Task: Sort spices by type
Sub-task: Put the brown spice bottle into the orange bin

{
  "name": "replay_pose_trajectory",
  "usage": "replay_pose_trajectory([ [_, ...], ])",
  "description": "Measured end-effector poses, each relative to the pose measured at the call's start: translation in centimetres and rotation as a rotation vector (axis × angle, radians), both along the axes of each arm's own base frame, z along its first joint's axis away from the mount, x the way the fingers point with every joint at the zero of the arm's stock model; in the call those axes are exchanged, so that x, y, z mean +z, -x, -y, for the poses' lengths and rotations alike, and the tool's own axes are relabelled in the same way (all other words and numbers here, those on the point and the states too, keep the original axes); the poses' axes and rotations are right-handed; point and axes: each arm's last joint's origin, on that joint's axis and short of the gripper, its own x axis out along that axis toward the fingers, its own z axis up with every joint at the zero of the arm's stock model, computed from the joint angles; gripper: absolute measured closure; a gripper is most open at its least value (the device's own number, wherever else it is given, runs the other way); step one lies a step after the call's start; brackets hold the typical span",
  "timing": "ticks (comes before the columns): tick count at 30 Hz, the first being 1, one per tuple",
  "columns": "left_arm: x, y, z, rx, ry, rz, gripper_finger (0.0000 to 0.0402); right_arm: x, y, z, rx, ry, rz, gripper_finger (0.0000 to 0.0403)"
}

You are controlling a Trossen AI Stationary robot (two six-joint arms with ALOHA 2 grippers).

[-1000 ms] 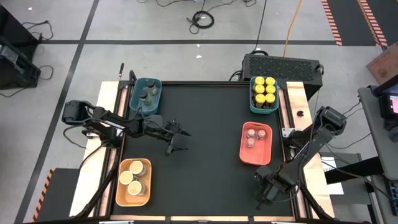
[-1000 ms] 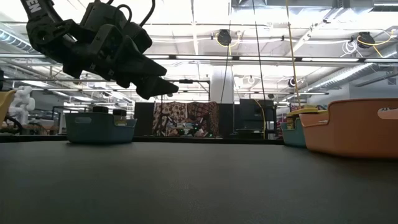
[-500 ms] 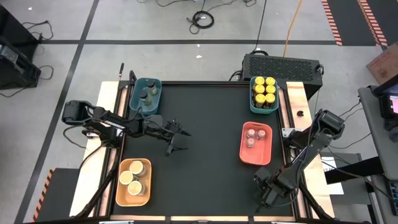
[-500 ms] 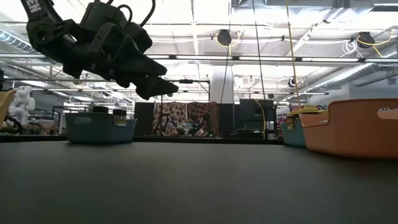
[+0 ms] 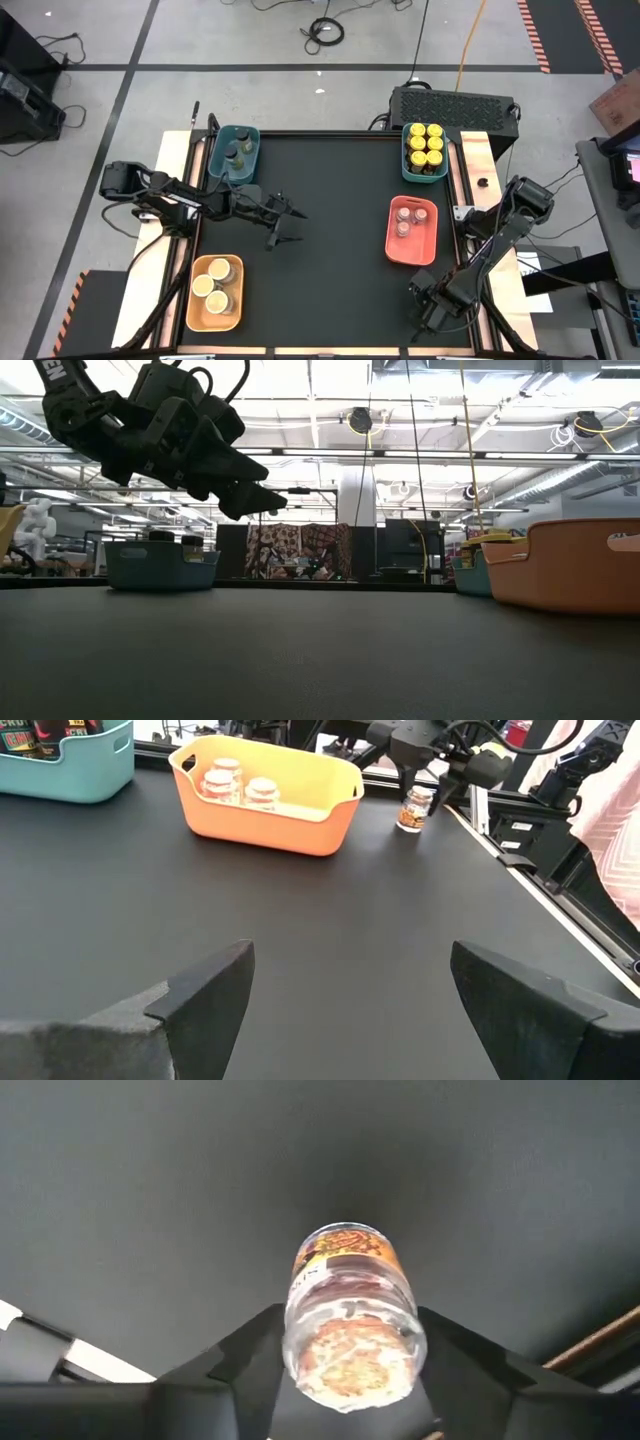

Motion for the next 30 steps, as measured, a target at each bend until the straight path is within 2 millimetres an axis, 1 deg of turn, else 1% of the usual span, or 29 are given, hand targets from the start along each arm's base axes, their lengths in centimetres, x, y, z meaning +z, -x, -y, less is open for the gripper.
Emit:
replay_pose_trajectory([
  [4,0.0,0.0,0.0,0.000,-0.001,0.000,0.0061,0.2,0.0,0.0,0.028,-0.045,-0.033,0.0233],
  [6,0.0,0.0,0.0,0.000,-0.001,0.000,0.0061,0.6,-0.2,0.2,0.036,-0.063,-0.037,0.0247],
  [12,0.0,0.0,0.0,0.000,-0.002,0.000,0.0061,2.3,-0.8,1.7,0.020,-0.081,0.026,0.0247],
  [17,0.0,0.0,0.0,0.000,-0.003,-0.004,0.0061,3.7,-1.1,3.2,0.015,-0.107,0.063,0.0233],
  [21,-0.1,0.0,0.0,0.000,-0.002,-0.008,0.0061,5.1,-1.4,4.4,0.027,-0.148,0.123,0.0237],
  [27,-0.1,0.0,0.0,-0.001,-0.003,-0.008,0.0061,7.4,-1.0,6.0,0.005,-0.211,0.214,0.0239],
  [30,-0.1,0.0,0.0,-0.005,-0.021,-0.006,0.0061,8.6,-0.6,7.2,-0.017,-0.195,0.273,0.0238],
])
